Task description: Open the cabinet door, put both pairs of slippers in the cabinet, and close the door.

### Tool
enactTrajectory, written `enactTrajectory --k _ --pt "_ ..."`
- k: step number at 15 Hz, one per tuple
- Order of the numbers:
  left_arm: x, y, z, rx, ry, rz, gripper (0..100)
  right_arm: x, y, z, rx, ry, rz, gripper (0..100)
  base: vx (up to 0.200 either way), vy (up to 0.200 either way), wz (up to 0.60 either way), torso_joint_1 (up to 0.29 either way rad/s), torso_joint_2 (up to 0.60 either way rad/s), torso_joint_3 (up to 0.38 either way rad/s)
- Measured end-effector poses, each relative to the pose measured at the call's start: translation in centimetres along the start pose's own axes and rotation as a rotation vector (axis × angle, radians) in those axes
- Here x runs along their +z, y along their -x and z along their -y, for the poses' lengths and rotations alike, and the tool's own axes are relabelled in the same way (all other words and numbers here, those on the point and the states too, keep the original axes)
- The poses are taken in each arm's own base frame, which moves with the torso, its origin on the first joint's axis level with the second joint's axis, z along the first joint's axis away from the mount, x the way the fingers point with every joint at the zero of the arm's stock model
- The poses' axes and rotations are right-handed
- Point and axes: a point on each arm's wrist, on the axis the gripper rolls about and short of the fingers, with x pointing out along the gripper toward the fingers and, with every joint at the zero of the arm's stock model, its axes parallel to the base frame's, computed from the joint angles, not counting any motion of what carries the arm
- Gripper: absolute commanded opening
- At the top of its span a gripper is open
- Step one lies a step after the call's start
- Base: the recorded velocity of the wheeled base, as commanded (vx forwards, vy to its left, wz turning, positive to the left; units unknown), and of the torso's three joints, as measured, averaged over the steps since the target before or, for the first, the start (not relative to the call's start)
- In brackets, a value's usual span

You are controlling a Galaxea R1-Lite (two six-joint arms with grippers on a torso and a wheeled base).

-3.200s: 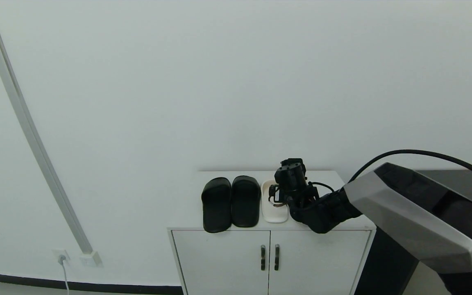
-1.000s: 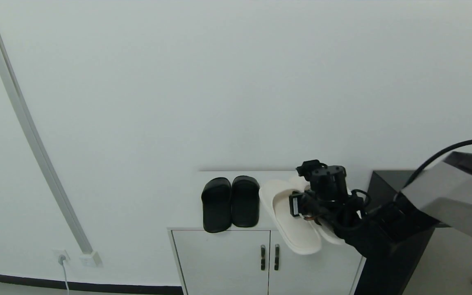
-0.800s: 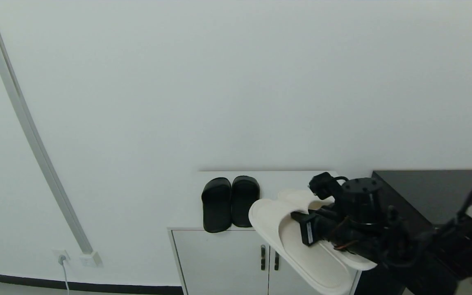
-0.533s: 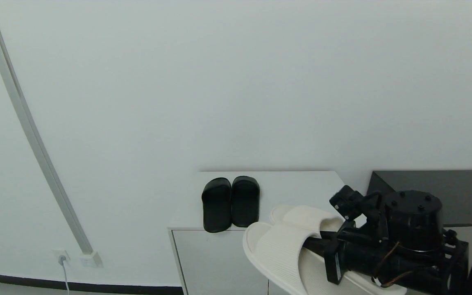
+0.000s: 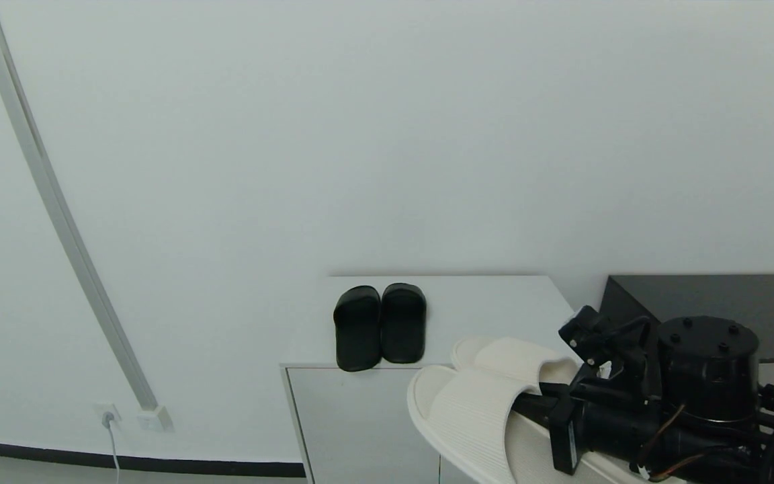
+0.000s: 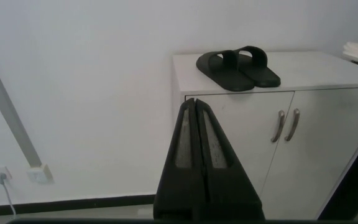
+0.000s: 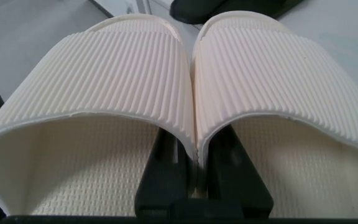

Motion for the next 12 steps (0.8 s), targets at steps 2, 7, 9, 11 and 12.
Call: enactTrajectory --k 2,7,9,11,12 --pt "0.0 0.0 0.0 0.0 0.0 0.0 0 -0.1 0.1 -0.01 0.001 0.008 -0.003 0 -0.1 0.0 0.0 -0.004 0.0 0.004" --pt "-0.02 0.0 -0.01 0.004 -0.002 0.0 0 -0.46 0.18 0.04 -0.002 0.027 -0.017 0 0.0 0.0 0.0 0.0 0.0 0.0" --pt "-0.04 -0.01 -0.01 0.006 -0.003 -0.001 0 -0.51 0.17 0.03 -0.001 0.027 -0.019 0 0.0 0.0 0.0 0.0 0.0 0.0" --pt "-0.04 -0.01 -0.01 0.003 -0.002 -0.001 0 -0.6 0.2 0.04 -0.003 0.027 -0.022 0 0.0 0.0 0.0 0.0 0.0 0.0" --pt "-0.04 -0.01 -0.01 0.003 -0.002 -0.001 0 -0.65 0.21 0.04 -0.003 0.026 -0.024 0 0.0 0.0 0.0 0.0 0.0 0.0"
